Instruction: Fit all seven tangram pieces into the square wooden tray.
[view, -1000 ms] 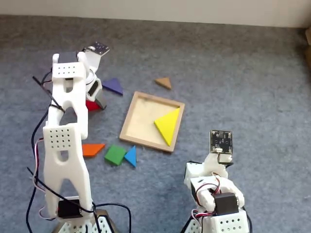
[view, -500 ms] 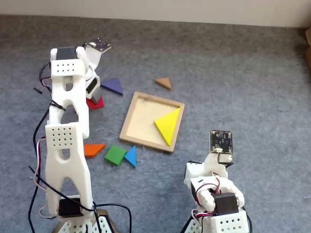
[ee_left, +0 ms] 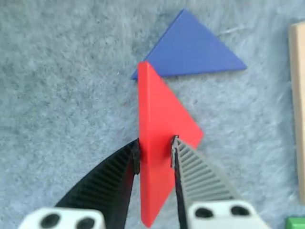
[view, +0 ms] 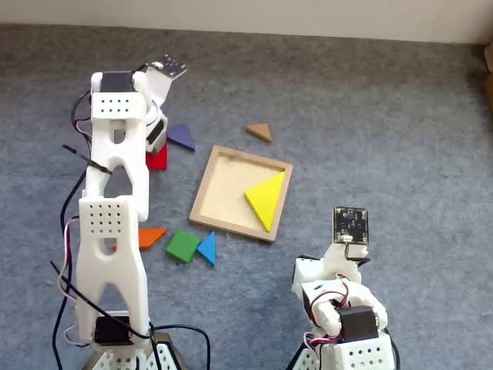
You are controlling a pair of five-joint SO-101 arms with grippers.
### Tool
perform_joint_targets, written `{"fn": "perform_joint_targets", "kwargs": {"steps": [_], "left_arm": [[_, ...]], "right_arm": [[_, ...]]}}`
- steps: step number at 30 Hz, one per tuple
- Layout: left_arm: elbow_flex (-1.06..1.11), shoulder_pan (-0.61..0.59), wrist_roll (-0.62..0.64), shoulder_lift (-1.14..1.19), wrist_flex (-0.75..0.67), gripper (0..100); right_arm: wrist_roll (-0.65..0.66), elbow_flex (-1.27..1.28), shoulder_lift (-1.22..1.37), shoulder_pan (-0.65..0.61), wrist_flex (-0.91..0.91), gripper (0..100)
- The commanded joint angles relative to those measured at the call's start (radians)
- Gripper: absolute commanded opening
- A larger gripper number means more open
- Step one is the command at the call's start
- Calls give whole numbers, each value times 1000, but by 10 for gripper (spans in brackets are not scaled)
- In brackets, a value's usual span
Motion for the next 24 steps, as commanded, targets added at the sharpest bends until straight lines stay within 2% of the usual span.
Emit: {"fn": "perform_joint_targets", "kwargs": {"steps": [1, 11, 24], "left_arm": [[41, 84, 21, -51, 12, 101], [407, 171, 20, -308, 0, 101], [460, 183, 52, -306, -11, 50]], "right_arm": [[8, 119, -16, 56, -27, 5], [8, 119, -16, 59, -27, 5], [8, 119, -16, 59, -27, 5]]}}
